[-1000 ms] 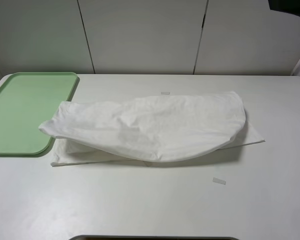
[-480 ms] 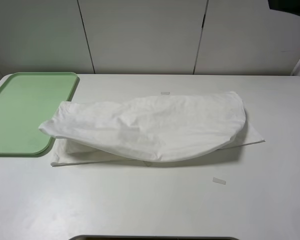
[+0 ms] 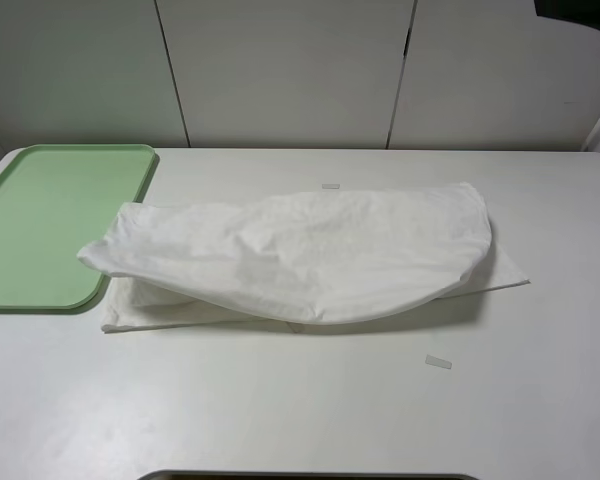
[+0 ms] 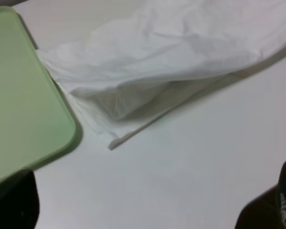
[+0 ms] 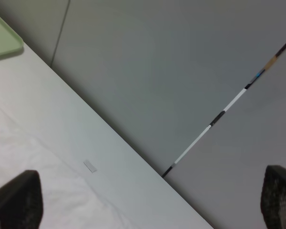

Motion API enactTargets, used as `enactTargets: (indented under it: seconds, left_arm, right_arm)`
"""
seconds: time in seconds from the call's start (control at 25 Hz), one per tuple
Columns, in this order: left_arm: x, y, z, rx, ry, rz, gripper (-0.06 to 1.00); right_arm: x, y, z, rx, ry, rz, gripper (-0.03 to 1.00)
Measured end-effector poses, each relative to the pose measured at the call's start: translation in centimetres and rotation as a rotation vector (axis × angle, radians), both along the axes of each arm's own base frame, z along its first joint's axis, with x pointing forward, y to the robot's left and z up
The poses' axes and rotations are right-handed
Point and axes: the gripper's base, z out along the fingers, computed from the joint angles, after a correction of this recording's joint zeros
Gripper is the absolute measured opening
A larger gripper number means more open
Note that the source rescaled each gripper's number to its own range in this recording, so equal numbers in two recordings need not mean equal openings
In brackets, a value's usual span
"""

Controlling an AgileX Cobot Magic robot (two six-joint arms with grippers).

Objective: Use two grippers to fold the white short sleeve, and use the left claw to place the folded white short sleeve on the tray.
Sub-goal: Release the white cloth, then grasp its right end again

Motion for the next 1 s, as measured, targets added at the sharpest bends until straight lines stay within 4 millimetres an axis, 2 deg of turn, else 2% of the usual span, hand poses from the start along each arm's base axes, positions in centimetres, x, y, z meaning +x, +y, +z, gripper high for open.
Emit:
enactTargets:
  seconds: [0.12, 0.48, 0.68, 0.88, 1.0]
  left_arm:
    - [0.08, -0.02, -0.78, 0.02, 0.045, -0.002, 1.0]
    - [0.05, -0.01, -0.87, 0.023, 0.053, 0.0, 1.0]
    - [0.07, -0.02, -0.87, 0.023, 0.053, 0.016, 1.0]
    - [0.1, -0.09, -0.87, 0.022, 0.054, 0.06, 1.0]
    - [0.21, -0.25, -0.87, 0.018, 0.055, 0.183, 1.0]
  right_arm:
    - [-0.03, 0.03, -0.03, 0.004, 0.006, 0.002, 1.0]
    - [-0.3, 0.25, -0.43, 0.023, 0.069, 0.023, 1.0]
    - [-0.35, 0.38, -0.38, 0.115, 0.11, 0.003, 1.0]
    - [-0.55, 0.49, -0.66, 0.262, 0.227, -0.048, 1.0]
    - [-0.66, 0.53, -0.83, 0.318, 0.282, -0.071, 1.0]
